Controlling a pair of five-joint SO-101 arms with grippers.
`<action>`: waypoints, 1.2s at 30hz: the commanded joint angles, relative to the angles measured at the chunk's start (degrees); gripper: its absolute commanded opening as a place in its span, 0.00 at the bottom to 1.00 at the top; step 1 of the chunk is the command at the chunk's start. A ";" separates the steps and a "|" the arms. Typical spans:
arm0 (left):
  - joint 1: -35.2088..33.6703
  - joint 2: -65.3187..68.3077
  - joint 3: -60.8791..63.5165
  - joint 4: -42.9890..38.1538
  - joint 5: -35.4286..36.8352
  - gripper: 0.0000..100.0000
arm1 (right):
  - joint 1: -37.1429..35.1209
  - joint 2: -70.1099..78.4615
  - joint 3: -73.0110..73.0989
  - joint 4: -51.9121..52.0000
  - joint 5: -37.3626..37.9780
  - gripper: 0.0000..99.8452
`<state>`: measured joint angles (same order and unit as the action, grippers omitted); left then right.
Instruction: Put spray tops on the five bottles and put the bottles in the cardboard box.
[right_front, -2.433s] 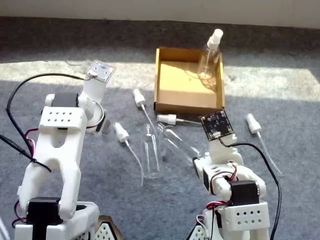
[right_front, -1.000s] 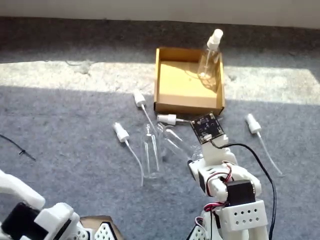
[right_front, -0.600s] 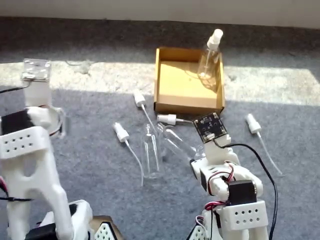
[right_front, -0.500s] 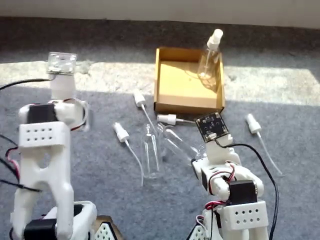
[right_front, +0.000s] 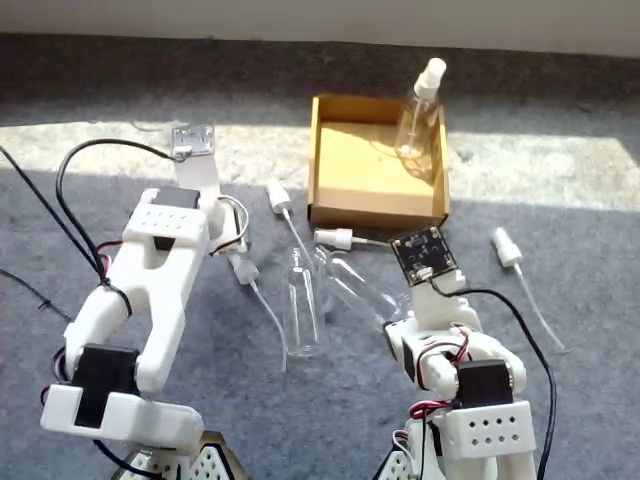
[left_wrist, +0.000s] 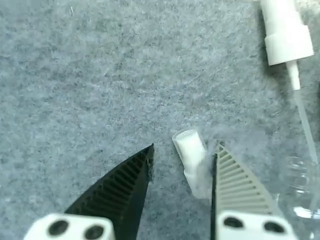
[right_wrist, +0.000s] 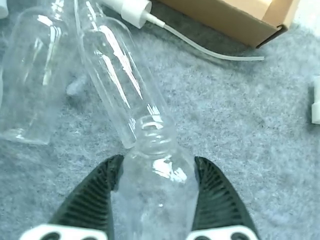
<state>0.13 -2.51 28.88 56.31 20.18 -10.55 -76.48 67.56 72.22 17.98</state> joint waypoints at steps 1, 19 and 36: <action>1.19 1.19 -1.01 -0.79 1.14 0.18 | 0.66 -0.40 -0.48 -0.57 0.62 0.00; 6.02 14.81 -4.18 -2.99 3.87 0.18 | 0.66 -0.40 -0.40 -0.57 0.70 0.00; 2.15 2.68 -8.13 3.96 3.08 0.05 | 0.66 -0.48 -0.40 -1.01 0.70 0.00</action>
<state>5.49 9.27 23.60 56.84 23.43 -10.55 -76.48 67.56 72.22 18.24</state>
